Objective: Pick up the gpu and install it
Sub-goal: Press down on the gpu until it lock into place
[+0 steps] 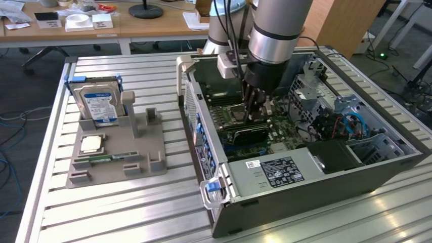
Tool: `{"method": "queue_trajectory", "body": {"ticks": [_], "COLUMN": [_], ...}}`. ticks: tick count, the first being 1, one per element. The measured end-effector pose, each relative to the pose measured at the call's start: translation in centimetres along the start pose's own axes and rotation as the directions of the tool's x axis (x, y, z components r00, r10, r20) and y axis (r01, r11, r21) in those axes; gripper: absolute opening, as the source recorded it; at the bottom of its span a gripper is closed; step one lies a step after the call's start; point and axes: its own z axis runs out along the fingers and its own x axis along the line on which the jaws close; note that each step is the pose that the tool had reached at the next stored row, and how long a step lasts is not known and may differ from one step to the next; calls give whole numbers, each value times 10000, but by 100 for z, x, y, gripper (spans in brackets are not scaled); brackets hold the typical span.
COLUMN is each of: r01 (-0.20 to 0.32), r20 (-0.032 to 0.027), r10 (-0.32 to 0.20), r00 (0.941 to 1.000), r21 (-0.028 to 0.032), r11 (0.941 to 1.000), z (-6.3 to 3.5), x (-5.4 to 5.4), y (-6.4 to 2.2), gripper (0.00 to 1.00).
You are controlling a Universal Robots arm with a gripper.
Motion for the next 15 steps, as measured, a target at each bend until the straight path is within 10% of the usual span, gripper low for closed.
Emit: {"method": "queue_trajectory", "body": {"ticks": [15], "r01": [-25], "r20": [0], "r10": [25], "r00": [10000], "r21": [1], "r11": [10000], "z": [118], "x": [-60], "y": [-4], "gripper": [11]}}
